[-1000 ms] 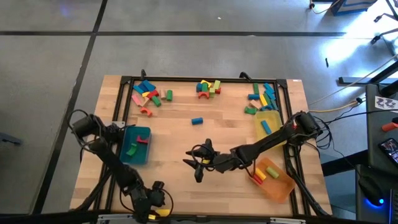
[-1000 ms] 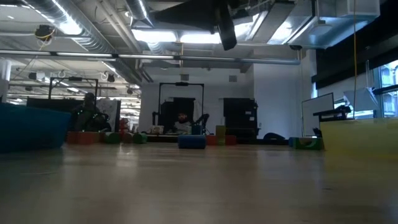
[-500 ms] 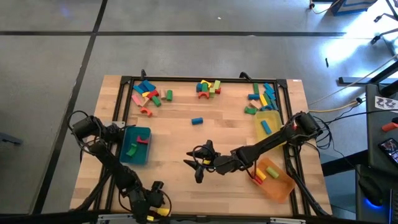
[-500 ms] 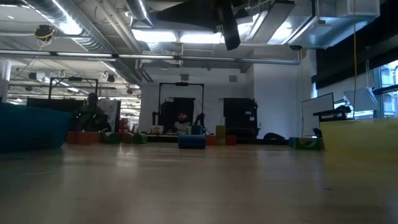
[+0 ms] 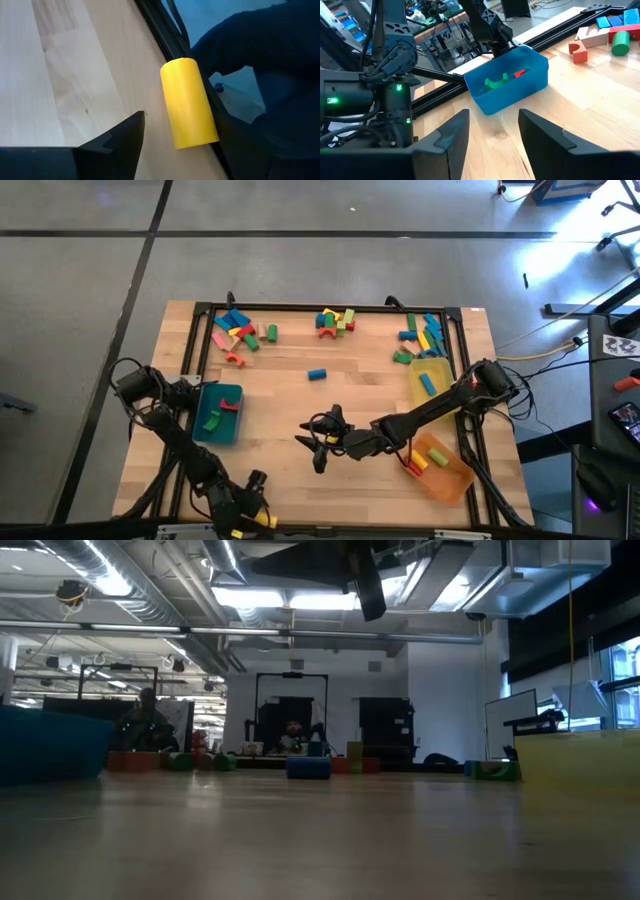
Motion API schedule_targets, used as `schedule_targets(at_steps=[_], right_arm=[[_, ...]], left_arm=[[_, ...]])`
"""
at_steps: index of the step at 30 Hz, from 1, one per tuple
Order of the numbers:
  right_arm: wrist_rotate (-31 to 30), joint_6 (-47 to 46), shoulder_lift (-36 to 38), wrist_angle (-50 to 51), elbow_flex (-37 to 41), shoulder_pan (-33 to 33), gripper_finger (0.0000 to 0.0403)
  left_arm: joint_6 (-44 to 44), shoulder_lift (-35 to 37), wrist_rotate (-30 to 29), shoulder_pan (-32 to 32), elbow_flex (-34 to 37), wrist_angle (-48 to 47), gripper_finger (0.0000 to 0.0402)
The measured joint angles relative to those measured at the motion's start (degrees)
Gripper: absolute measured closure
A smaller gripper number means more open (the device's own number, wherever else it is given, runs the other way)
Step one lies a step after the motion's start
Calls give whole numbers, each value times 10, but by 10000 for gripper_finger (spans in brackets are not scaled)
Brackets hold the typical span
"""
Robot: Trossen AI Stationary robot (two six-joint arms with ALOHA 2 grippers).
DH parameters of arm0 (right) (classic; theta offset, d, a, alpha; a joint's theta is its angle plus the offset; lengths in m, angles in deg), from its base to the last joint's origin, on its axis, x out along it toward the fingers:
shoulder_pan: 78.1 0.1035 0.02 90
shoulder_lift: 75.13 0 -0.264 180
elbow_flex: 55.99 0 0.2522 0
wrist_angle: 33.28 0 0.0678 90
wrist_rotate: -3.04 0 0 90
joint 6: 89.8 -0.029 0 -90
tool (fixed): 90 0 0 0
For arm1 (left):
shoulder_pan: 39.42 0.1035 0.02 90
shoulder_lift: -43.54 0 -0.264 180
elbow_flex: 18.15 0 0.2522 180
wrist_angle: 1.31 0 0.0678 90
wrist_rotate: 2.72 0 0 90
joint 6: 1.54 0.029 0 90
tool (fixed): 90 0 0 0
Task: Sort blocks by size
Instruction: Put the yellow cylindrical block into the orange bin
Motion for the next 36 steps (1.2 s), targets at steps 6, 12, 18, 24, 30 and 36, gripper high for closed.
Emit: schedule_targets(at_steps=[6,12,18,24,30,36], right_arm=[[0,0,0,0,0,0,228],[0,0,0,1,0,0,228],[0,0,0,3,0,0,228],[0,0,0,5,0,0,228],[0,0,0,5,0,0,228],[0,0,0,5,0,0,228]], left_arm=[[-1,0,-13,0,0,26,172],[0,0,-14,-3,0,56,172],[-30,-17,-14,-3,0,80,172],[-85,-52,-14,-3,0,106,172],[-89,-55,-24,-3,-1,78,172],[-60,-54,-28,-3,-1,71,197]])
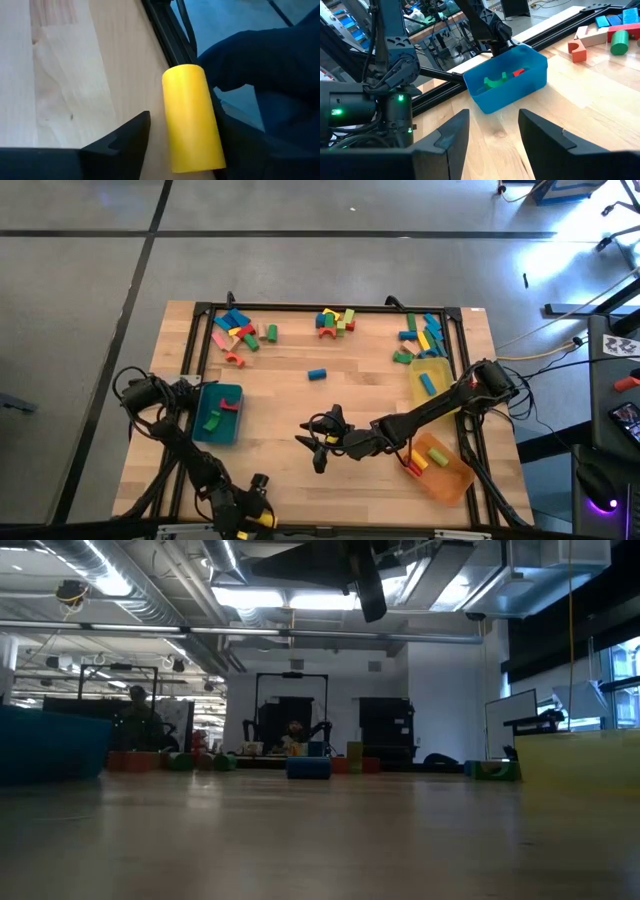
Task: Sort blocks by size
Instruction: Put the yellow cylindrical block into the orange bin
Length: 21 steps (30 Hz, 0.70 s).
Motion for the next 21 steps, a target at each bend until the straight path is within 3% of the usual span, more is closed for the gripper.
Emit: schedule_targets(at_steps=[7,17,21], right_arm=[[1,-3,-7,0,0,-1,228],[2,2,-10,-1,0,-1,228],[2,2,-10,-1,0,-5,228]], left_arm=[[34,0,-4,1,0,-12,281],[78,55,-17,1,3,-31,280],[107,121,-63,4,2,-109,276]])
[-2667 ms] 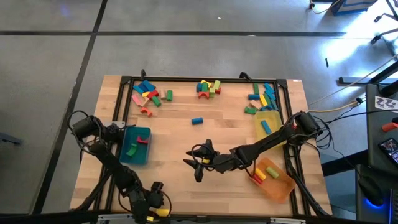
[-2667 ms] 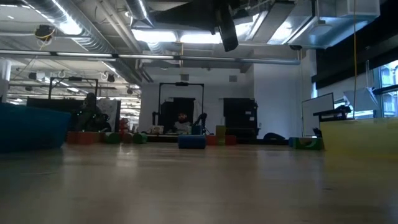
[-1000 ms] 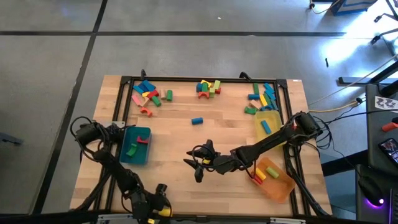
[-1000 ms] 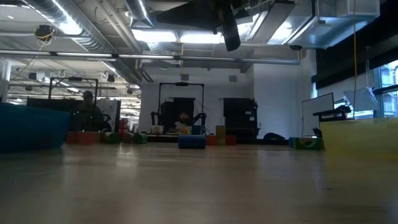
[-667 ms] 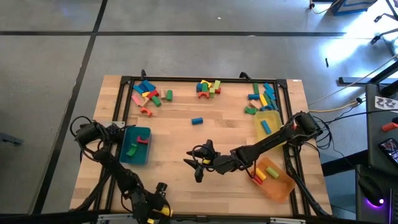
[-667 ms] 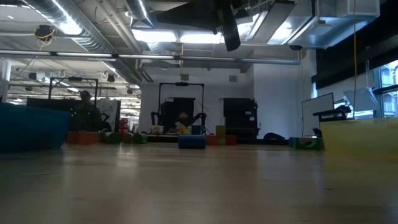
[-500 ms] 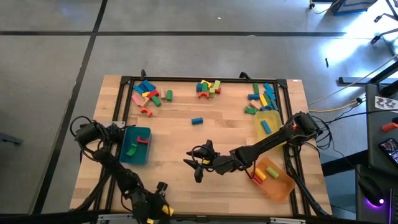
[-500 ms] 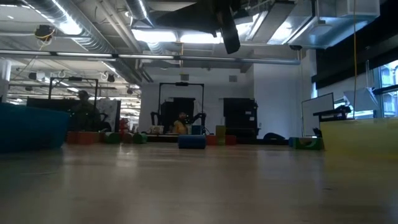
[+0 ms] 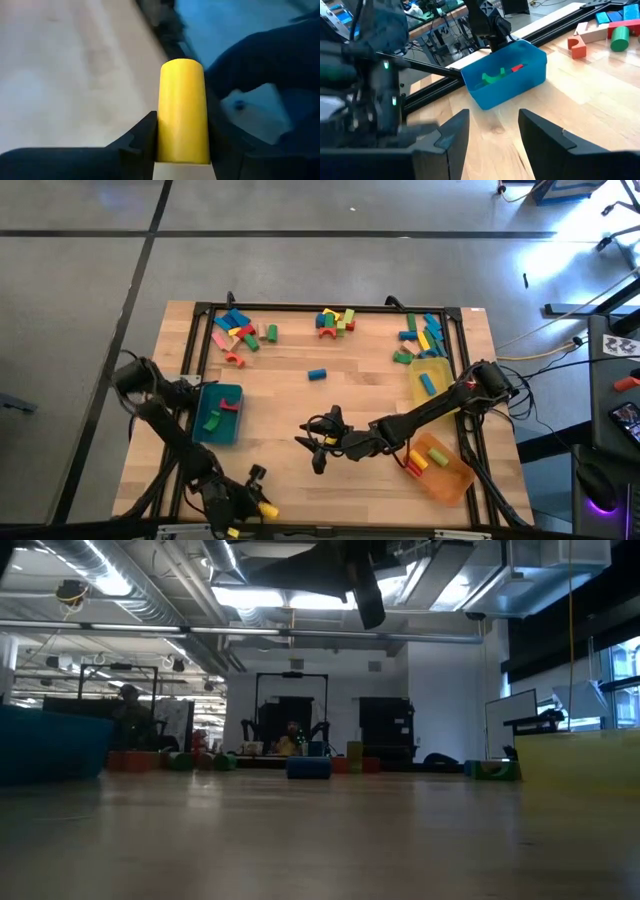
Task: Sort blocks by size
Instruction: Put the yellow cylindrical block into the orange bin
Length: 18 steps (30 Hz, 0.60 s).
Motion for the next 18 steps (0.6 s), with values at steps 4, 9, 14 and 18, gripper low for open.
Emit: schedule_targets(at_steps=[4,9,14,18], right_arm=[[-1,0,0,-1,0,-14,228],[-1,1,0,-1,0,-42,228],[33,41,0,0,0,-73,215],[102,97,0,-30,0,-102,171]], left_arm=[[27,86,-68,10,0,-94,278],[62,193,-134,27,0,-190,273],[80,294,-148,56,0,-262,277],[94,363,-155,88,4,-292,278]])
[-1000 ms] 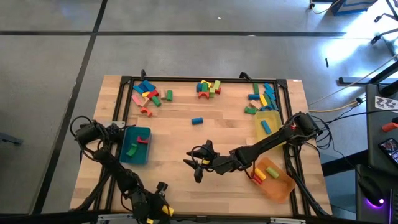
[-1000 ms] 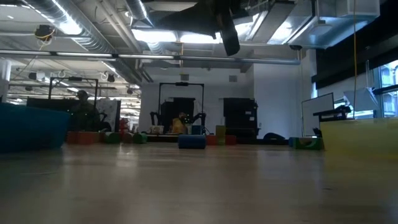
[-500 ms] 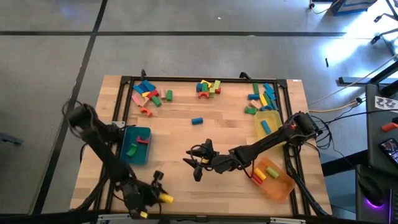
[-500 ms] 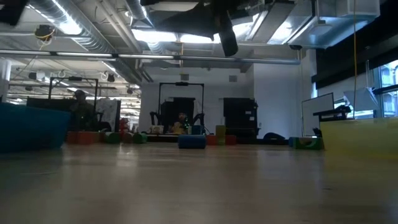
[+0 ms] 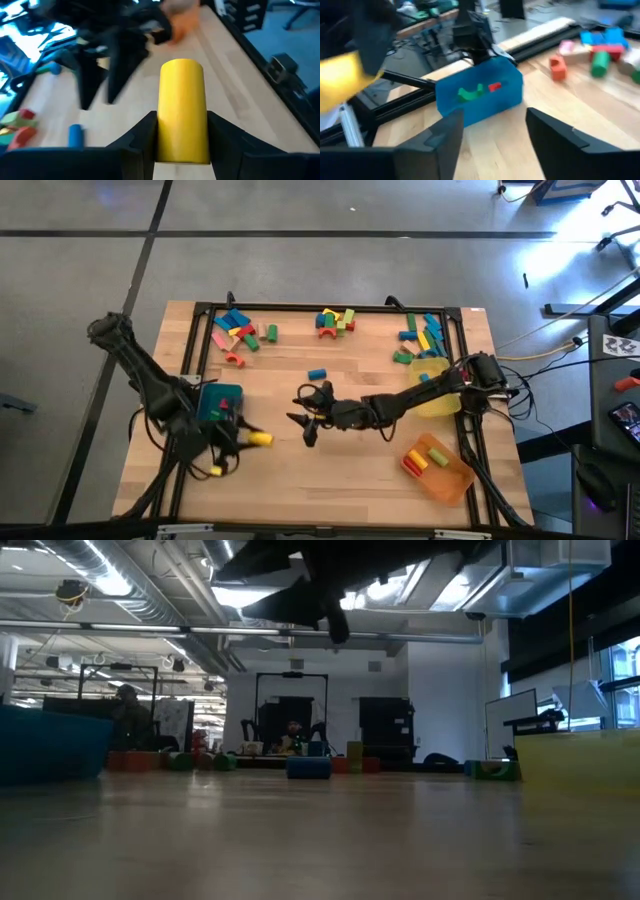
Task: Sort blocks by size
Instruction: Put the yellow cylindrical block into the orange bin
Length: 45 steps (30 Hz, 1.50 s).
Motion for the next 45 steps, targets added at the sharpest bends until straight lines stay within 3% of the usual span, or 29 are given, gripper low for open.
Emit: schedule_targets(at_steps=[5,9,13,17,22,26,33,37,45], right_arm=[[89,119,0,-36,0,-34,119],[129,236,0,-78,0,-49,104],[160,319,0,-154,0,-57,103],[169,338,0,-203,0,-65,102],[199,293,0,-243,-16,-77,102],[229,276,0,-236,-46,-65,102],[183,280,0,-227,-73,-34,102],[144,280,0,-224,-75,-33,102],[148,290,-11,-218,-76,-37,102]], left_arm=[[33,82,-5,49,28,3,277],[55,150,-5,98,73,19,278],[90,211,2,148,134,104,277],[134,245,77,195,184,215,277],[142,239,173,234,223,320,277],[146,224,200,245,242,398,276],[147,184,247,243,244,489,276],[159,160,250,244,244,517,275],[189,134,249,255,244,579,275]])
